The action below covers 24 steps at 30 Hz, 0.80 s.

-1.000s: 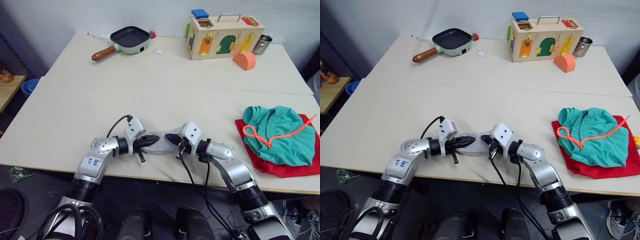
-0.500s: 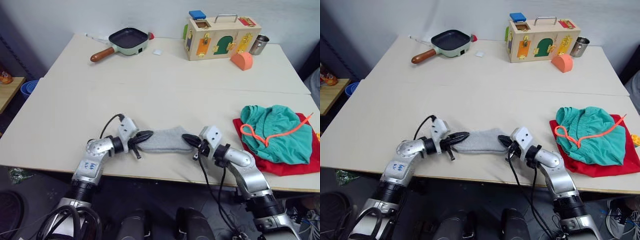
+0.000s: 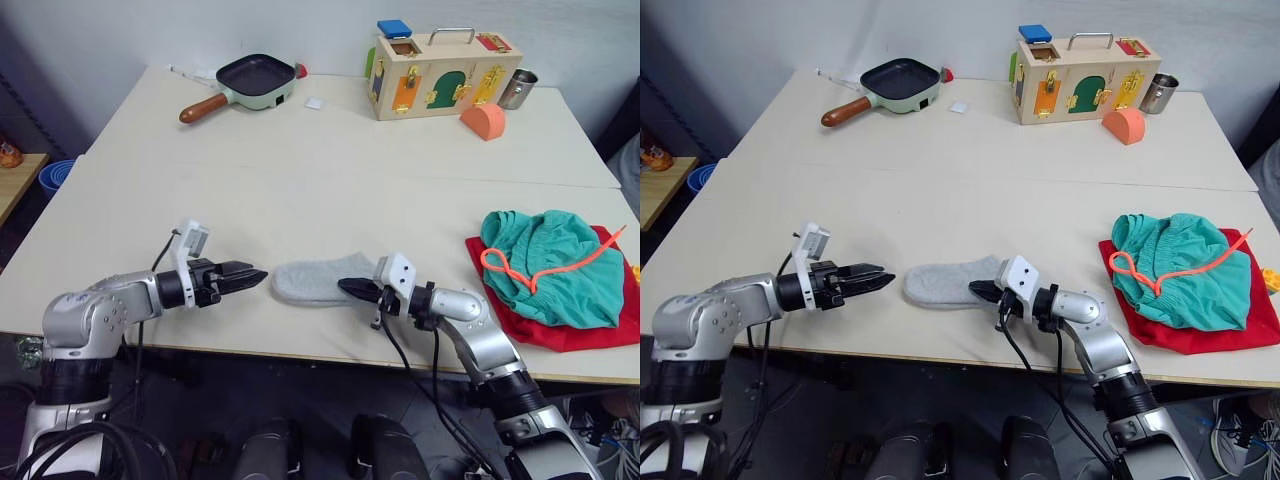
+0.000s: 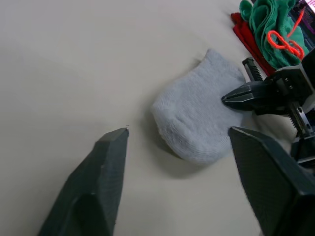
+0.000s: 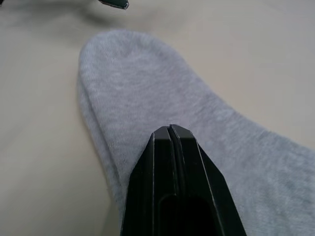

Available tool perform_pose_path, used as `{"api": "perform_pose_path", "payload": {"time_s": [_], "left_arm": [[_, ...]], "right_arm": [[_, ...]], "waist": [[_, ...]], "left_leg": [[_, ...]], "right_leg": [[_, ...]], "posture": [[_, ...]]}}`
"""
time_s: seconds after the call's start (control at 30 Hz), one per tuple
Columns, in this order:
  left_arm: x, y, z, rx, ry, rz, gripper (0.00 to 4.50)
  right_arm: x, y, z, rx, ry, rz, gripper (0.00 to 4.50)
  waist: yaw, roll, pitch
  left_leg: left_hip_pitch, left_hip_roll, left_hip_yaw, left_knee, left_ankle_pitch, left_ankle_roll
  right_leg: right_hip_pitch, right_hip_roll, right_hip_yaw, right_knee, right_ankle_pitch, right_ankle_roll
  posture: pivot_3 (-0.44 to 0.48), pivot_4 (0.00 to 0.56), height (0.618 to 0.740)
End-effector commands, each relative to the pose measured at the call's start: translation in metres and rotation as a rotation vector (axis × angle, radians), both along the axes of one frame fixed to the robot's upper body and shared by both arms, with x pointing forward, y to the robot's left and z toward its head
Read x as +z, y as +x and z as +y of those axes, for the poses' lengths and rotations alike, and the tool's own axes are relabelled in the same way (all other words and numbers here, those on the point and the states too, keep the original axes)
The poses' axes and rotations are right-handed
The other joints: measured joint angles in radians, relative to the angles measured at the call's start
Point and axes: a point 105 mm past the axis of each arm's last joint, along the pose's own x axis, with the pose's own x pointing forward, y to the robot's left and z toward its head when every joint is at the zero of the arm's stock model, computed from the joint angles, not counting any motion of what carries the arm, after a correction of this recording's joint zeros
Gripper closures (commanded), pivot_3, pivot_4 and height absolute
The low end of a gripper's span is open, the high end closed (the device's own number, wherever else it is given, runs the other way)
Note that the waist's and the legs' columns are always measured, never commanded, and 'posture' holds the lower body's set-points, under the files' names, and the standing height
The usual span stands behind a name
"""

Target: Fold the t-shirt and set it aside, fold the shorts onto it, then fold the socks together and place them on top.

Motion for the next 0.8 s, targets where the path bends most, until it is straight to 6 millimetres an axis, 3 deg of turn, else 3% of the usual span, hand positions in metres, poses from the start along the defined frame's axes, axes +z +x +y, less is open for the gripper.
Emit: {"api": "perform_pose_path", "payload": {"time_s": [0.03,0.37,0.47,0.8], "left_arm": [[-0.01,0.008,-0.005,0.042,0.029,0.082,0.51],[-0.016,0.006,-0.047,-0.106,0.002,0.234,0.51],[-0.013,0.011,-0.052,-0.101,-0.019,0.241,1.09],[0.002,0.022,-0.052,-0.088,-0.051,0.22,4.08]], "right_arm": [[0.002,-0.001,0.002,0.018,0.007,-0.004,4.5],[0.002,-0.002,0.003,0.018,0.011,0.003,4.5],[0.002,-0.003,0.003,0.014,0.014,0.005,4.5],[-0.003,-0.002,0.004,-0.015,0.012,0.022,4.5]], "waist": [[-0.002,0.0,0.0],[-0.007,0.0,0.0],[-0.005,0.0,0.0],[-0.01,0.0,0.0]], "left_leg": [[0.0,0.0,0.0,0.0,0.0,-0.001],[0.001,0.001,0.0,0.0,0.001,-0.002],[0.001,0.001,0.0,0.0,0.001,-0.002],[0.001,0.002,0.0,0.0,0.001,-0.003]], "right_leg": [[0.0,0.001,0.0,0.0,0.0,0.0],[0.0,0.004,0.002,0.0,0.0,0.0],[0.0,0.005,0.002,0.0,0.0,0.0],[0.0,0.004,0.002,0.0,0.0,0.0]], "posture": [[0.0,0.15,0.74],[0.0,0.15,0.74],[0.0,0.15,0.74],[0.0,0.15,0.74]]}}
